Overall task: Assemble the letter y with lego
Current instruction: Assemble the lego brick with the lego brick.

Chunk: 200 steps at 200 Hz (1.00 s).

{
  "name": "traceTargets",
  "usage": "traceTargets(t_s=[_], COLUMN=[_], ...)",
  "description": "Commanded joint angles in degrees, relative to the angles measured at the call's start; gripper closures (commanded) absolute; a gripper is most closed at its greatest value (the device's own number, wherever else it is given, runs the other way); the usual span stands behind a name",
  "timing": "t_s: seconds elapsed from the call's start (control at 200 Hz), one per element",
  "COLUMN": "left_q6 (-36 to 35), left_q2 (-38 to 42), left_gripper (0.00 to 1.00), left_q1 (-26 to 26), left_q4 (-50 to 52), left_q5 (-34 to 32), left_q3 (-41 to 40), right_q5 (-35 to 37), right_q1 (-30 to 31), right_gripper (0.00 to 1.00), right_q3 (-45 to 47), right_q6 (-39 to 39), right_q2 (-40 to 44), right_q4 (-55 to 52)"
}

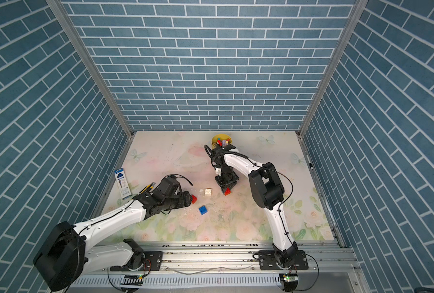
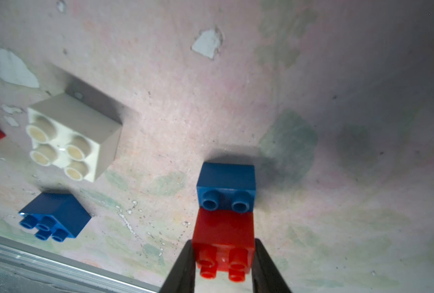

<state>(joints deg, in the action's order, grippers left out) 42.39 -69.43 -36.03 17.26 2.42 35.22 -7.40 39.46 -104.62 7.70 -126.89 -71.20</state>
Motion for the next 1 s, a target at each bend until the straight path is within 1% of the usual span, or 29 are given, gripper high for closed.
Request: traceTargets(t_s=[0.0, 0.23, 0.53, 0.835, 0.995], left_q6=[-0.82, -0.77, -0.4, -0.07, -0.02], left_q2=[-0.81, -0.91, -0.62, 0.45, 1.18], left_gripper=[0.15, 0.15, 0.15, 0.15, 0.15], left_q1=[-0.31, -0.34, -0.36, -0.36, -0.37], left_q4=[1.29, 1.46, 1.7, 2.35, 3.0], left_q5=[-1.01, -1.27, -1.61, -2.15, -2.46], left_q3=[0.55, 0.64, 0.12, -0.4, -0.39], right_q5=[-0.46, -1.98, -2.39, -1.35, 0.26], right_q1=[1.24, 1.32, 1.27, 1.28, 1.25], right_gripper=[0.67, 0.68, 0.69, 0.68, 0.67], right_q3=[3.45, 4.16, 3.38, -2.34, -4.67], right_q6=[1.12, 0.78, 0.73, 0.23, -0.03], right_q2=[-7.56, -9.83, -12.5, -8.74, -8.46], right_q4=[1.72, 4.35, 5.04, 1.98, 0.71])
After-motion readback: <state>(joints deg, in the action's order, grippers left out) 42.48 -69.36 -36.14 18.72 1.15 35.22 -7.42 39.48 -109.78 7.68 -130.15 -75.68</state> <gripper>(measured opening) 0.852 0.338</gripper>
